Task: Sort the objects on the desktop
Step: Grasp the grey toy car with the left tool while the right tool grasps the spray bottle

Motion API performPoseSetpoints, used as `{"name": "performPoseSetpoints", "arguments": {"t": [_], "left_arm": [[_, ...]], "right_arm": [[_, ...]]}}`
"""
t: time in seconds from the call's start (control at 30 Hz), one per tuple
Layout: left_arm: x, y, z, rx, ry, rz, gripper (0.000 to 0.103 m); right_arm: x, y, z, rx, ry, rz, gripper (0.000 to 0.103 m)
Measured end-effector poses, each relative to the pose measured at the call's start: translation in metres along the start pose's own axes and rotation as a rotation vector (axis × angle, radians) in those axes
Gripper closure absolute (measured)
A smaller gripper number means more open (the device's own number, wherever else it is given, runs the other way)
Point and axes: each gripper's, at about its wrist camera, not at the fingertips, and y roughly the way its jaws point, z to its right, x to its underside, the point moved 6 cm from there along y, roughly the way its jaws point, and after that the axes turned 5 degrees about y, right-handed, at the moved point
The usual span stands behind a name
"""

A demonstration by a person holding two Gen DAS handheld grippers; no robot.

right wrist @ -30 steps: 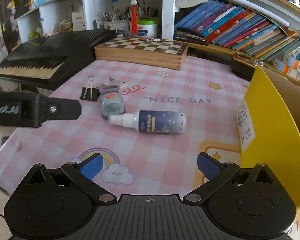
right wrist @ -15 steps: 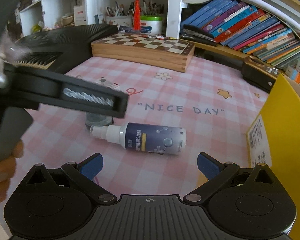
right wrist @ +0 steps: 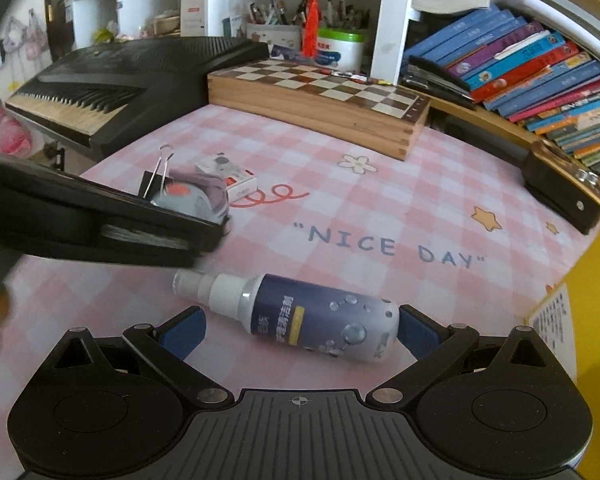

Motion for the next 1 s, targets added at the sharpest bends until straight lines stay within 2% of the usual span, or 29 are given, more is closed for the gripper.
{"name": "performPoseSetpoints", "arguments": {"t": [0.13, 0.3, 0.47, 0.57, 0.7, 0.77, 0.83, 0.87, 0.9, 0.97, 1.0], "left_arm": [[0.001, -0.028, -0.010, 0.021, -0.004, 0.055, 0.062], [0.013, -0.044, -0.018, 0.029, -0.006, 0.049, 0.062], [0.021, -0.053, -0.021, 0.025, -0.001, 0.036, 0.062], [0.028, -0.057, -0.021, 0.031, 0.015, 0.018, 0.062], [0.042, -0.058, -0.020, 0.039, 0.048, -0.017, 0.062], [0.047, -0.055, -0.023, 0.020, 0.052, -0.040, 0.061], [0.050, -0.051, -0.026, 0.013, 0.039, -0.062, 0.051], [0.052, -0.050, -0.027, 0.005, 0.035, -0.064, 0.042], [0.052, -0.049, -0.027, 0.008, 0.036, -0.062, 0.040], [0.054, -0.045, -0.026, 0.006, 0.047, -0.064, 0.042], [0.055, -0.042, -0.025, 0.007, 0.052, -0.070, 0.047]], "right_arm": [[-0.007, 0.009, 0.004, -0.037, -0.015, -0.025, 0.001], [-0.010, 0.017, 0.010, -0.092, 0.008, -0.065, 0.002], [-0.004, 0.001, 0.016, -0.115, 0.081, -0.113, 0.017], [0.006, -0.015, 0.012, -0.131, 0.100, -0.145, 0.018], [0.018, -0.035, -0.001, -0.181, 0.038, -0.150, 0.018], [0.017, -0.042, -0.003, -0.132, -0.037, -0.105, 0.018], [0.012, -0.041, -0.002, -0.070, -0.104, -0.076, 0.017], [0.008, -0.038, 0.000, -0.058, -0.117, -0.068, 0.017], [0.005, -0.036, 0.001, -0.063, -0.121, -0.061, 0.017], [-0.001, -0.027, -0.001, -0.093, -0.135, -0.067, 0.017], [-0.002, -0.021, -0.004, -0.106, -0.151, -0.079, 0.017]]}}
